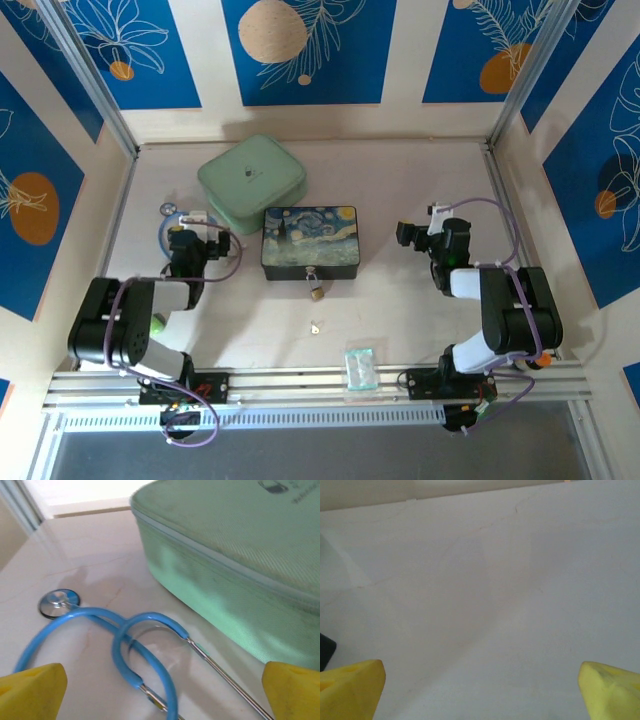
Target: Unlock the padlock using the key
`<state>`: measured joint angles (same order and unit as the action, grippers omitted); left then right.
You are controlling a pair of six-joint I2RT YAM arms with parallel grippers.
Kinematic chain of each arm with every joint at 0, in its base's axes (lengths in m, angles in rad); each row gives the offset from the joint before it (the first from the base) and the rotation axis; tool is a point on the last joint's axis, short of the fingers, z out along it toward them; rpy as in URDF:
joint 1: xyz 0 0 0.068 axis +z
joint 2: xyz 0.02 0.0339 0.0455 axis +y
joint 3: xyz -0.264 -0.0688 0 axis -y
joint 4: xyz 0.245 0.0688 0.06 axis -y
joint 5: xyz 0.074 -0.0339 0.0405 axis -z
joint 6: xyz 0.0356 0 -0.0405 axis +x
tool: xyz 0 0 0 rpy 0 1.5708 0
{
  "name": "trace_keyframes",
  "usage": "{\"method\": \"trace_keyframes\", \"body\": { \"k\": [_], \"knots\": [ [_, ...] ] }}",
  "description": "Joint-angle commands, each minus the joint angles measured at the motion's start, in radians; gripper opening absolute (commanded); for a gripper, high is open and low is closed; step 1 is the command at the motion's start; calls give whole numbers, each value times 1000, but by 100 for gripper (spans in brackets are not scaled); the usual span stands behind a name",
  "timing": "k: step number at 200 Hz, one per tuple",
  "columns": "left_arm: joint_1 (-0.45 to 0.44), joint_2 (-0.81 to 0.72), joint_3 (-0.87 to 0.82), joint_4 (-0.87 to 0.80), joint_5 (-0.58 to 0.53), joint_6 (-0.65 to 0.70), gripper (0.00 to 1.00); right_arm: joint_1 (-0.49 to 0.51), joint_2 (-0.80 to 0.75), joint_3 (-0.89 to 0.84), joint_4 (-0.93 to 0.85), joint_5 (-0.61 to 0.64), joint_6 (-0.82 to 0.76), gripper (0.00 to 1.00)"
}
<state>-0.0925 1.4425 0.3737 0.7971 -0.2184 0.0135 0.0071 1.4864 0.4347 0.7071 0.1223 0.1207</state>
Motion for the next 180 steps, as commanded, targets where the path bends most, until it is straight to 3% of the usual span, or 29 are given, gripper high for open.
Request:
{"method": "trace_keyframes", "body": {
  "k": [1, 25, 40, 63, 87, 103, 137, 158, 180],
  "knots": [
    [10, -112, 36, -103, -79, -30, 99, -1, -77, 42, -87, -19, -22, 99],
    [10, -195, 30, -132, -46, -71, 99, 4, -143, 43, -140, -1, -19, 99],
    [11, -268, 51, -237, -46, -171, 99, 8, -208, 70, -242, -4, 11, 99],
    [10, -362, 68, -346, -20, -413, 99, 6, -306, 136, -448, -12, 122, 99],
    [13, -433, -7, -299, -1, -709, 100, -2, -359, 190, -655, 86, 342, 99],
    [13, -466, -16, -314, 89, -749, 99, -41, -365, 218, -738, -49, 362, 99],
    [7, -468, 84, -594, 269, -797, 99, -64, -387, 237, -832, -328, 347, 99],
    [-30, -486, 104, -713, 319, -819, 99, -3, -420, 262, -948, -284, 342, 99],
    [-138, -520, 142, -941, 201, -848, 99, 95, -454, 268, -1054, -199, 361, 99]
  ]
}}
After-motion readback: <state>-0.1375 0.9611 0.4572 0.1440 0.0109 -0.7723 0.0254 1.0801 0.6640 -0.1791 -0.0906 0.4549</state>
